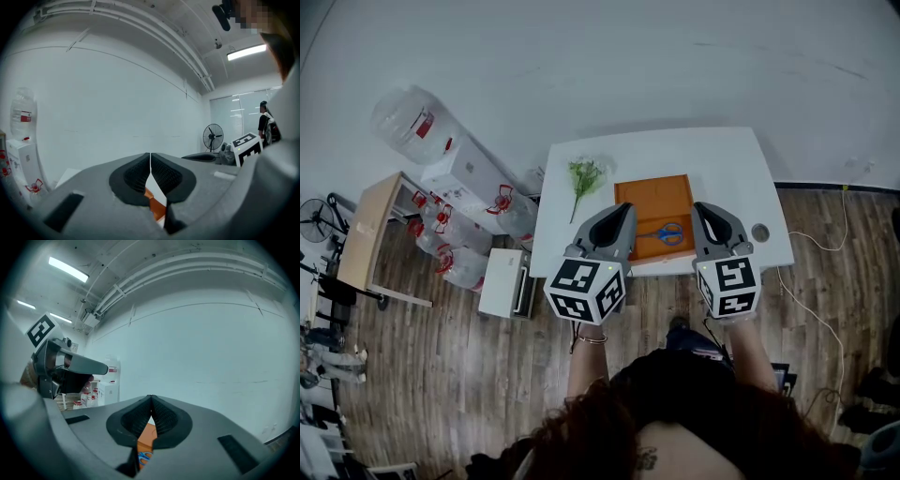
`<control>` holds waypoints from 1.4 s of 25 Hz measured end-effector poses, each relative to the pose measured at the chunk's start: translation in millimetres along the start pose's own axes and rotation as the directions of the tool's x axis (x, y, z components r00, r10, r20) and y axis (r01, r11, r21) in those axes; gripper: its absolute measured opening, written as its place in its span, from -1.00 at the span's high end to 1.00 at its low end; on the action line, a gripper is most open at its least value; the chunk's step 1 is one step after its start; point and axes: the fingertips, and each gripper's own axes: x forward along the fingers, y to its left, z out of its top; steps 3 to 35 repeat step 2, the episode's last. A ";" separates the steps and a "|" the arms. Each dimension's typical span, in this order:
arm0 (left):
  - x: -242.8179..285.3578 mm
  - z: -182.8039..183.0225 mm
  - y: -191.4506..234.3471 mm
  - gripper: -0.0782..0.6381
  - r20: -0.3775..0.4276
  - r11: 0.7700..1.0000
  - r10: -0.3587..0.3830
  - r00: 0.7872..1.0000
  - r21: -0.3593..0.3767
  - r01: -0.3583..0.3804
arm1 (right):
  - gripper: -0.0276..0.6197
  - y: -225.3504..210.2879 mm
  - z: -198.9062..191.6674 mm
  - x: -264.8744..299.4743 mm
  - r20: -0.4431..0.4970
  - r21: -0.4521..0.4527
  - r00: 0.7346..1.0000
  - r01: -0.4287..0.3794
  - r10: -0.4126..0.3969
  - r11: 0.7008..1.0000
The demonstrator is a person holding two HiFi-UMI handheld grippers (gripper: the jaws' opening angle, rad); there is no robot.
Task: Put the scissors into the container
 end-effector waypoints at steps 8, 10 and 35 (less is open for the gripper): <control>2.9 0.8 -0.8 0.72 -0.001 1.000 -0.001 1.000 0.000 0.001 | 0.92 -3.1 1.0 1.5 0.005 0.006 1.000 -0.003 0.003 1.000; 2.9 0.8 -0.8 0.72 -0.001 1.000 -0.001 1.000 0.000 0.001 | 0.92 -3.1 1.0 1.5 0.005 0.006 1.000 -0.003 0.003 1.000; 2.9 0.8 -0.8 0.72 -0.001 1.000 -0.001 1.000 0.000 0.001 | 0.92 -3.1 1.0 1.5 0.005 0.006 1.000 -0.003 0.003 1.000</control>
